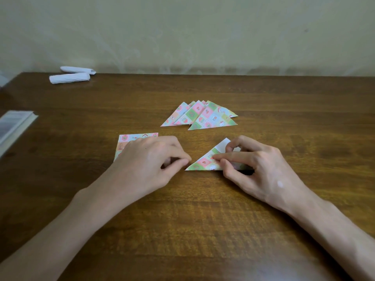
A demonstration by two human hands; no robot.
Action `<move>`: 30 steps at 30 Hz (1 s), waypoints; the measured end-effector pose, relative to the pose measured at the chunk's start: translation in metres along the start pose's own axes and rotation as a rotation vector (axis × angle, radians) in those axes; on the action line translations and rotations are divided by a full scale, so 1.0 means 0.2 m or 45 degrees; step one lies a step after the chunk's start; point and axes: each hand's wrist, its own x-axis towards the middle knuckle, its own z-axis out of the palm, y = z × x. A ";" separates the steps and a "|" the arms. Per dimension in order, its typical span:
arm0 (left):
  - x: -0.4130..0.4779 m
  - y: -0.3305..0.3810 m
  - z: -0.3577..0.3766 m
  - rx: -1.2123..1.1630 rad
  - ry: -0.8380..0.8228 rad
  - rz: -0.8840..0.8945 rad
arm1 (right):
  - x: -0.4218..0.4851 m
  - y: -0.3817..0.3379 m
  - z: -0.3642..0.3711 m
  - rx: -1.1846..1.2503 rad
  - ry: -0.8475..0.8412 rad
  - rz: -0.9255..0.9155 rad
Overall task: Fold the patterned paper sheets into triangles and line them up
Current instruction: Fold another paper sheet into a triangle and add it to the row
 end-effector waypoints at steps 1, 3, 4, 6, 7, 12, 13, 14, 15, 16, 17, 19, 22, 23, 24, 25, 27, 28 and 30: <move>0.00 -0.01 0.01 -0.031 0.046 -0.049 | 0.00 0.00 0.00 0.001 0.000 -0.001; 0.01 -0.03 0.03 -0.128 0.130 -0.135 | 0.00 0.00 0.00 -0.002 0.003 -0.004; 0.01 -0.03 0.04 -0.188 0.149 -0.178 | 0.00 0.00 0.00 -0.005 0.002 -0.006; 0.02 -0.02 0.06 -0.308 0.143 -0.247 | 0.00 0.00 0.00 -0.019 0.001 -0.010; 0.03 -0.01 0.07 -0.367 0.127 -0.272 | 0.00 0.00 0.00 -0.025 0.001 -0.010; 0.07 -0.01 0.08 -0.466 0.012 -0.319 | 0.00 0.00 0.00 -0.034 0.003 -0.013; 0.07 -0.01 0.08 -0.471 0.000 -0.324 | 0.00 0.00 0.00 -0.032 0.010 -0.013; 0.07 -0.02 0.08 -0.477 -0.008 -0.323 | 0.00 0.00 0.00 -0.030 0.016 -0.013; 0.07 -0.02 0.08 -0.478 -0.011 -0.319 | 0.00 0.01 0.00 -0.030 0.020 -0.012; 0.07 -0.02 0.09 -0.470 -0.009 -0.308 | 0.00 0.01 0.00 -0.031 0.021 -0.009; 0.07 -0.02 0.09 -0.462 -0.004 -0.295 | 0.00 0.01 0.01 -0.031 0.021 -0.005; 0.07 -0.02 0.09 -0.463 -0.009 -0.257 | 0.00 0.01 0.01 -0.033 0.021 -0.004; 0.06 -0.02 0.09 -0.473 -0.041 -0.170 | 0.00 0.01 0.01 -0.035 0.021 -0.004; 0.07 -0.03 0.09 -0.474 -0.050 -0.146 | 0.00 0.01 0.01 -0.037 0.020 -0.003; 0.07 -0.02 0.09 -0.473 -0.059 -0.128 | 0.00 0.01 0.01 -0.039 0.022 -0.003; 0.07 -0.03 0.09 -0.469 -0.067 -0.108 | 0.00 0.01 0.01 -0.041 0.027 -0.003; 0.07 -0.03 0.09 -0.441 -0.082 -0.055 | -0.01 0.00 0.01 -0.057 0.042 -0.006; 0.06 -0.03 0.08 -0.417 -0.099 -0.031 | 0.00 0.00 0.01 -0.068 0.048 -0.007; 0.06 -0.04 0.07 -0.371 -0.132 0.010 | -0.01 -0.01 0.01 -0.077 0.055 -0.007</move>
